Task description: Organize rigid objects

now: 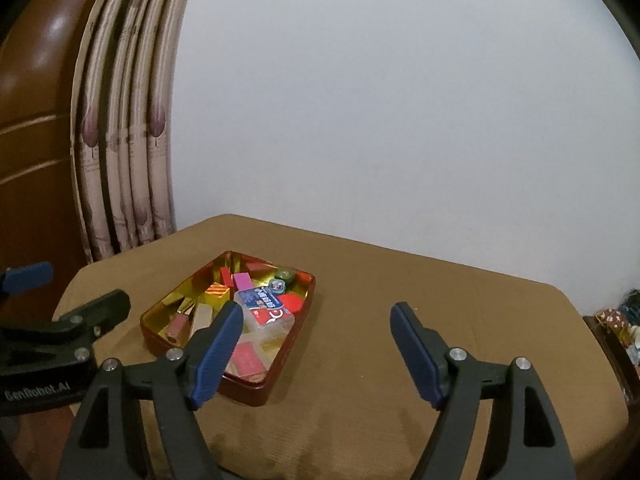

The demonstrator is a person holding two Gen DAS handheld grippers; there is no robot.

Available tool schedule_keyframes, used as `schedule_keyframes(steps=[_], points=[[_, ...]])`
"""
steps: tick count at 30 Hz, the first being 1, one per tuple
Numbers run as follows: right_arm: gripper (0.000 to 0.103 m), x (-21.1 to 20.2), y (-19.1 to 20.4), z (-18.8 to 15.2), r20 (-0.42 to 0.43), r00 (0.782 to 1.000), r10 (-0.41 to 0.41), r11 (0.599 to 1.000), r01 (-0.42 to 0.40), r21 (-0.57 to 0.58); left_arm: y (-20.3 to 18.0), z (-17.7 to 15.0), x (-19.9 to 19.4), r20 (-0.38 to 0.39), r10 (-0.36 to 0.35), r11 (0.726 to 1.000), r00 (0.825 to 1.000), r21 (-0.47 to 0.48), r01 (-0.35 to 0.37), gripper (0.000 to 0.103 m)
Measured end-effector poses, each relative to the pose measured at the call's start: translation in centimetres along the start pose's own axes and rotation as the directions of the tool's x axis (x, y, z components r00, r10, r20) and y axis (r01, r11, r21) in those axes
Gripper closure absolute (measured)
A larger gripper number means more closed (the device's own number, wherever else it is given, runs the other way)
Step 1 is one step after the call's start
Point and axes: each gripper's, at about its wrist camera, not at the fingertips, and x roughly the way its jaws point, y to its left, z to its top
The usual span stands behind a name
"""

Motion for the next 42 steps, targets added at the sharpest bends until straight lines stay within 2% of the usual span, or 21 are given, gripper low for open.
schedule_keyframes(steps=[12, 17, 21, 26, 28, 30, 34, 38, 42], points=[[0.025, 0.2, -0.3, 0.0, -0.016, 1.0, 0.006, 1.0, -0.006, 0.011, -0.4, 0.1, 0.3, 0.004, 0.063, 0.997, 0.998, 0.043, -0.063, 0.001], [0.025, 0.2, -0.9, 0.0, -0.026, 1.0, 0.013, 1.0, -0.013, 0.025, 0.3, 0.5, -0.4, 0.025, 0.029, 1.0, 0.999, 0.012, -0.029, 0.001], [0.025, 0.3, -1.1, -0.1, -0.034, 0.999, 0.018, 0.999, -0.017, 0.034, 0.4, 0.8, 0.0, -0.008, 0.005, 1.0, 1.0, 0.012, -0.005, 0.001], [0.025, 0.2, -0.8, -0.2, -0.035, 0.999, 0.03, 0.999, -0.029, 0.026, -0.2, 0.5, 0.6, -0.034, 0.02, 0.999, 0.999, 0.044, -0.018, 0.001], [0.025, 0.3, -0.6, -0.3, -0.04, 0.999, 0.031, 0.999, -0.03, 0.016, -0.6, 0.2, 0.8, -0.034, 0.05, 0.997, 0.998, 0.066, -0.048, 0.001], [0.025, 0.5, -0.5, -0.5, -0.045, 0.998, 0.037, 0.999, -0.036, 0.012, -1.1, 0.0, 1.1, -0.05, 0.046, 0.995, 0.998, 0.091, -0.041, 0.001], [0.025, 0.9, -0.4, -0.7, -0.062, 0.997, 0.034, 0.999, -0.034, 0.009, -1.3, -0.6, 1.2, -0.034, 0.041, 0.995, 0.999, 0.097, -0.037, 0.001], [0.025, 1.1, -0.6, -0.8, -0.07, 0.997, 0.035, 0.999, -0.034, 0.014, -0.8, -0.8, 1.3, -0.021, 0.086, 0.995, 0.996, 0.06, -0.084, 0.001], [0.025, 1.3, -0.6, -0.7, -0.07, 0.997, 0.036, 0.999, -0.036, 0.012, -0.7, -1.0, 1.5, -0.013, 0.132, 0.989, 0.991, 0.063, -0.131, 0.001]])
